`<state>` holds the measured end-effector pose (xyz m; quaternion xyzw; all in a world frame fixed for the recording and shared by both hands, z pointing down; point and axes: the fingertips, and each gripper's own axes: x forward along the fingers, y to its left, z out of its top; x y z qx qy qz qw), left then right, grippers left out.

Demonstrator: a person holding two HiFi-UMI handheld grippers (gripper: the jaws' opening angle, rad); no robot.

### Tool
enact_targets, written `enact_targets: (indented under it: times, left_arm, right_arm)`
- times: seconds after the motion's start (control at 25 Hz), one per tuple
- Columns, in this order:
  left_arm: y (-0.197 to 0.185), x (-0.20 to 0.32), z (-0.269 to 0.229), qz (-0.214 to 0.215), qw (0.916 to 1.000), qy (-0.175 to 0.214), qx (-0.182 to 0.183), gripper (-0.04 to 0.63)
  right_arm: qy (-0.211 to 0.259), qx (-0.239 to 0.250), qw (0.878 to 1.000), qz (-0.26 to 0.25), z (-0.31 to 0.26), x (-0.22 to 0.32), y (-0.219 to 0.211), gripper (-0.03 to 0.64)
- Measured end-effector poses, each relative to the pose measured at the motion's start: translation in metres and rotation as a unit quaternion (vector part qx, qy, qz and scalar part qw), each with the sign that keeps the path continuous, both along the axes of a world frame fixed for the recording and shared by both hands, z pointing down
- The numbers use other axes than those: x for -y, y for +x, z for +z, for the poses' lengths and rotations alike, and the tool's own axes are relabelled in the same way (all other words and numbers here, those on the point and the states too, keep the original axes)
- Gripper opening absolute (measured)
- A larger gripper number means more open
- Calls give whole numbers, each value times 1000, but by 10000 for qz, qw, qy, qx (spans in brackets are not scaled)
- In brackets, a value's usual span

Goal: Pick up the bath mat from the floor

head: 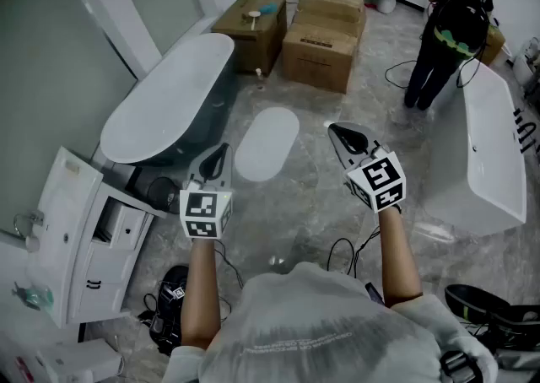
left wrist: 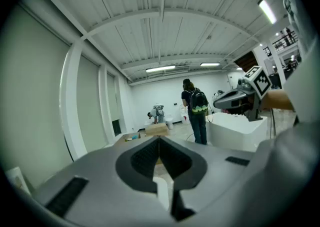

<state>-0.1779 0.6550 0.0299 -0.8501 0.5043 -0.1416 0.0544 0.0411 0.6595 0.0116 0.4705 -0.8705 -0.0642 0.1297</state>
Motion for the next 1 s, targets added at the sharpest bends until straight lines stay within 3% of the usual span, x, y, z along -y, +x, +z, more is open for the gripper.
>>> enact_targets:
  times: [0.24, 0.48, 0.72, 1.0]
  left_arm:
    - [12, 4, 13, -93, 9999, -89, -29, 17]
    - [36, 11, 22, -224, 9996, -161, -36, 17]
    - [57, 24, 31, -243, 9991, -131, 330, 18]
    - [52, 76, 33, -345, 9991, -221, 120, 18]
  right_arm:
    - [-73, 365, 9992, -168, 1, 3, 20, 14]
    - [-101, 112, 9995, -266, 15, 15, 42, 14]
    - [-241, 530, 9980, -261, 20, 38, 71, 14]
    - [-252, 648, 9975, -91, 25, 86, 81, 14]
